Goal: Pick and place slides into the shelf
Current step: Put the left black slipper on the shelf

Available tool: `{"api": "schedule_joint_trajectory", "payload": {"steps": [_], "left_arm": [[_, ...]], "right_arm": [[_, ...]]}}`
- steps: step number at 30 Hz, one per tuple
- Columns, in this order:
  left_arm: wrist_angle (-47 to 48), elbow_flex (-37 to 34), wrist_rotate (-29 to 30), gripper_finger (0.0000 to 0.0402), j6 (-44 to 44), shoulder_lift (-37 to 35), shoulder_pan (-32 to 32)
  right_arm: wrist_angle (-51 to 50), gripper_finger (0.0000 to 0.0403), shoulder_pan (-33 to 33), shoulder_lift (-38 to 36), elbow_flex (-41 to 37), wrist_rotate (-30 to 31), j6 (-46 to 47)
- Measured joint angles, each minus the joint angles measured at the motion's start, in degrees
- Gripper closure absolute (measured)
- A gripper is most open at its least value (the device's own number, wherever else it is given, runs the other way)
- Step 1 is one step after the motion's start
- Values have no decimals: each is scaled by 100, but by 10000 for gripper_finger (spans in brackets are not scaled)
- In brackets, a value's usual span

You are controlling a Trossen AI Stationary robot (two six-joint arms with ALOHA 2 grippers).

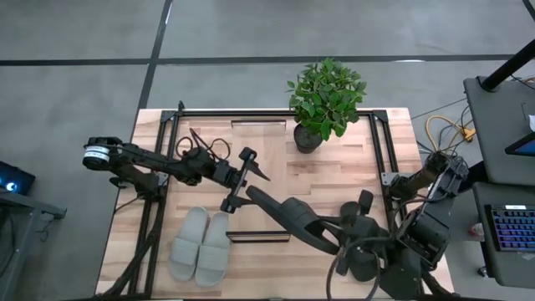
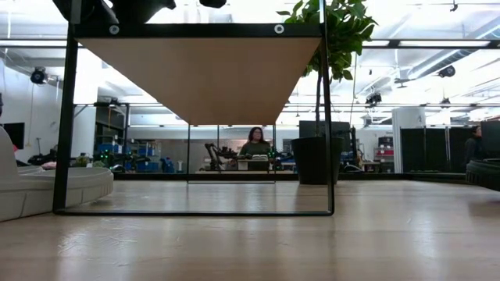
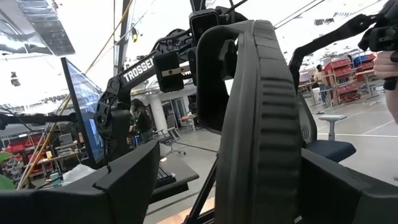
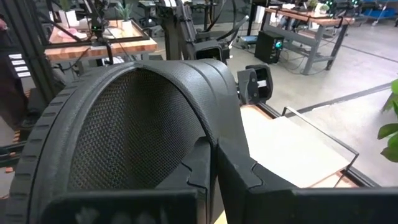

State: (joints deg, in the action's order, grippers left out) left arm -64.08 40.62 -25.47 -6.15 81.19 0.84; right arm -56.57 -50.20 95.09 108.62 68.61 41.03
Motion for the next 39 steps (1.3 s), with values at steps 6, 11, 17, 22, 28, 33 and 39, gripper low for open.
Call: {"api": "schedule_joint_trajectory", "payload": {"steps": [6,11,17,22,28,33,39], "left_arm": [[-8,0,2,145,-15,-2,2],[-17,0,4,193,-39,-2,2],[-52,0,-53,275,-364,-2,4],[-51,0,-151,355,-365,-2,15],[-52,0,-80,355,-341,-2,13],[-25,0,-45,355,-337,-2,13],[3,0,-12,355,-330,-2,11]], "right_arm": [[45,392,11,0,-2,-4,-116],[52,392,29,0,-2,-2,-128],[118,392,37,-2,-2,6,-309],[356,392,38,-13,-2,38,-696],[364,392,37,-13,-2,38,-764],[363,392,37,-13,-2,16,-767],[336,387,37,-13,0,1,-810]]}}
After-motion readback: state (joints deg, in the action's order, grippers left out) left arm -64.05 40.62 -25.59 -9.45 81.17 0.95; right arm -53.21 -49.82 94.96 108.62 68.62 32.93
